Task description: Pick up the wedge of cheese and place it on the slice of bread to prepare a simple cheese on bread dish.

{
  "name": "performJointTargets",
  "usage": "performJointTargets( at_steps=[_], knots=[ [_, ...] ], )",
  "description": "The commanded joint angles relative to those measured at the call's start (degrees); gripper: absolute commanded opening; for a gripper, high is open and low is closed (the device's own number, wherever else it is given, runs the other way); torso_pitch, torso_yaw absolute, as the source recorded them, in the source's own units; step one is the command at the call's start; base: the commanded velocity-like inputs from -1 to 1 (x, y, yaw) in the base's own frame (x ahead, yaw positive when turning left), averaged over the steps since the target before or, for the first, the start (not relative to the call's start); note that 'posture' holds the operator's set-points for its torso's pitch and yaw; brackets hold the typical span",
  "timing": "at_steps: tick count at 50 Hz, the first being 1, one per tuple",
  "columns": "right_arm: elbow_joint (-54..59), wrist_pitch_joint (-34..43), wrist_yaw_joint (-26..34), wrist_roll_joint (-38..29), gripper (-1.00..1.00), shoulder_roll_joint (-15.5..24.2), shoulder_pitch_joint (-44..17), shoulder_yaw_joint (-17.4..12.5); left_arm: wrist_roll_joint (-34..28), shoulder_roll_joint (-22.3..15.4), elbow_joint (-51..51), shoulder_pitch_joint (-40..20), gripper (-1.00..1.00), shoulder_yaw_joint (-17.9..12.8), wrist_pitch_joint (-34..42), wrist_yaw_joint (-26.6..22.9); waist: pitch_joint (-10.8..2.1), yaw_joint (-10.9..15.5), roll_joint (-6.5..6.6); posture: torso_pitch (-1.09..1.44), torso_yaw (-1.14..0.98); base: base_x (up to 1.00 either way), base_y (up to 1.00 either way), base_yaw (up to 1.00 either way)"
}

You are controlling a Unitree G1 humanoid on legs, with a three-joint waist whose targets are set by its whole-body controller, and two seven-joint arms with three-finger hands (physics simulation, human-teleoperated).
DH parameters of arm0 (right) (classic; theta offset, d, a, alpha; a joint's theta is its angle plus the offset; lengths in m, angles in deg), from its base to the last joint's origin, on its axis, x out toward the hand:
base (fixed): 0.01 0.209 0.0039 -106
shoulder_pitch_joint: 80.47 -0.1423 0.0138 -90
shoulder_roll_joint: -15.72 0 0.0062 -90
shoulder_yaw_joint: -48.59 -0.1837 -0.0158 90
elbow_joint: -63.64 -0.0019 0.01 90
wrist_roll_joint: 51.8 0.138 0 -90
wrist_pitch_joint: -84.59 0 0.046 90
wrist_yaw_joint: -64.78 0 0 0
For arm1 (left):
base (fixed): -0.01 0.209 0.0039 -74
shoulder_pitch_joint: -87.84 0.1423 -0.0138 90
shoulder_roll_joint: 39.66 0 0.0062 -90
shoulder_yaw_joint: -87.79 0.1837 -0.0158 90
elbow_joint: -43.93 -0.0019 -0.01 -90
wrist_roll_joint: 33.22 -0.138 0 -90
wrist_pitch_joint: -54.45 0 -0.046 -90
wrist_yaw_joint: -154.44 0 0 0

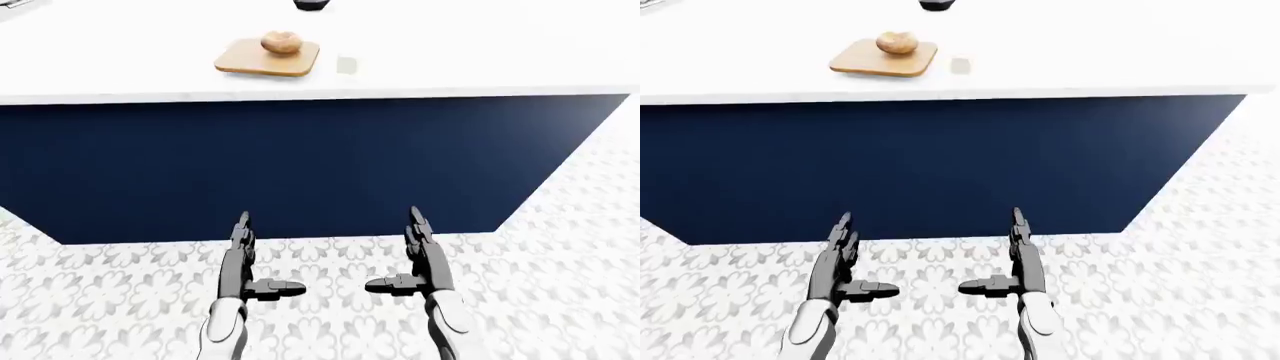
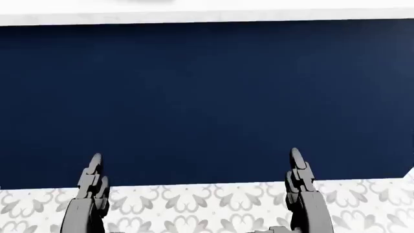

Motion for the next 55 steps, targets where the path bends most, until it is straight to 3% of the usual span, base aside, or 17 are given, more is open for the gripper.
performJointTargets(
  at_steps=[1,3,4,5,7,8,15,22,28,33,41,45,46,49,52,53,55],
  knots=[
    [-2.43,-3.69,0.17,-0.20,1.00,0.51,-3.10,-0.10,-0.42,-0.31,2.51,-3.13,1.00,0.04,-4.22,0.14,-0.05,-0.12,-0.45,0.00,0.00,0.00,0.00,0.00],
    [-1.65,-3.87,0.20,-0.41,1.00,0.54,-3.62,-0.08,-0.51,-0.32,1.71,-3.65,1.00,0.00,-4.32,0.21,-3.51,0.40,-0.05,0.00,0.00,0.00,0.00,0.00],
    [-1.47,-4.01,0.19,-0.40,1.00,0.59,-3.65,-0.22,-0.12,-0.24,2.49,-3.33,1.00,-0.02,-3.77,0.04,-3.02,0.39,-0.07,0.00,0.00,0.00,0.00,0.00],
    [-2.14,-3.66,0.24,-0.34,1.00,0.52,-3.38,-0.16,-0.24,-0.35,2.47,-3.22,1.00,-0.09,-4.01,0.07,-1.07,0.34,-0.37,0.00,0.00,0.00,0.00,0.00],
    [-2.72,-4.10,0.25,-0.96,1.00,0.40,-2.88,0.31,-0.61,-0.38,2.53,-2.94,1.00,0.06,-4.27,0.05,-4.01,0.39,-0.46,0.00,0.00,0.00,0.00,0.00],
    [-1.77,-4.72,0.41,-0.83,1.00,0.50,-3.24,0.08,-0.59,-0.35,2.60,-2.81,1.00,0.12,-4.25,-0.10,-4.28,0.42,-0.45,0.00,0.00,0.00,0.00,0.00],
    [-2.43,-4.18,0.26,-1.88,1.00,0.37,-3.12,0.54,-0.35,-0.36,1.45,-3.32,1.00,-0.11,-4.97,-0.18,-4.63,0.44,-0.26,0.00,0.00,0.00,0.00,0.00],
    [-4.68,-3.01,-1.55,-8.81,1.00,0.19,-4.04,2.89,-4.52,-0.23,9.79,-0.76,1.00,0.70,-3.32,2.29,-5.21,0.33,-0.19,0.00,0.00,0.00,0.00,0.00],
    [-20.63,10.47,-0.95,-7.66,1.00,-0.56,-6.35,2.65,-3.66,-0.91,24.55,-1.08,1.00,-0.99,6.19,0.01,-5.38,0.50,-0.09,0.00,0.00,0.00,0.00,0.00],
    [-27.69,21.58,-2.69,-9.38,1.00,1.82,-14.23,0.63,-4.52,-3.89,33.62,-9.15,1.00,-4.44,18.33,0.35,-5.25,0.52,0.05,0.00,0.00,0.00,0.00,0.00],
    [-35.09,33.35,1.36,-7.49,1.00,5.74,-23.35,-3.84,-1.94,-9.14,44.89,-24.46,1.00,-8.79,38.16,0.01,-4.83,0.46,0.02,0.00,0.00,0.00,0.00,0.00],
    [-42.77,43.78,1.04,-5.61,1.00,10.10,-32.12,-7.82,0.34,-13.85,51.10,-33.40,1.00,-10.28,48.91,0.39,-4.30,0.46,0.14,0.00,0.00,0.00,0.00,0.00],
    [-44.99,47.07,0.31,-3.12,1.00,10.27,-35.12,-10.42,1.12,-14.64,52.16,-35.71,1.00,-10.92,51.51,0.46,-3.95,0.48,0.14,0.00,0.00,0.00,0.00,0.00],
    [-47.96,54.57,0.05,0.15,1.00,16.18,-41.58,-12.97,4.05,-18.03,54.42,-42.73,1.00,-13.14,59.44,1.17,-3.26,0.60,0.14,0.00,0.00,0.00,0.00,0.00],
    [-47.85,58.23,1.12,0.47,1.00,21.71,-45.59,-11.50,8.33,-21.80,54.96,-49.79,1.00,-17.01,66.20,1.21,-2.65,0.57,0.02,0.00,0.00,0.00,0.00,0.00],
    [-48.12,59.58,1.85,0.73,1.00,22.97,-47.48,-11.62,10.87,-22.16,55.41,-52.83,1.00,-19.92,69.71,1.39,-2.47,0.51,0.00,0.00,0.00,0.00,0.00,0.00],
    [-50.10,64.45,2.77,3.42,1.00,23.36,-52.58,-14.09,15.26,-24.94,55.95,-57.58,1.00,-24.07,74.85,1.97,-2.30,0.37,-0.04,0.00,0.00,0.00,0.00,0.00]
  ],
)
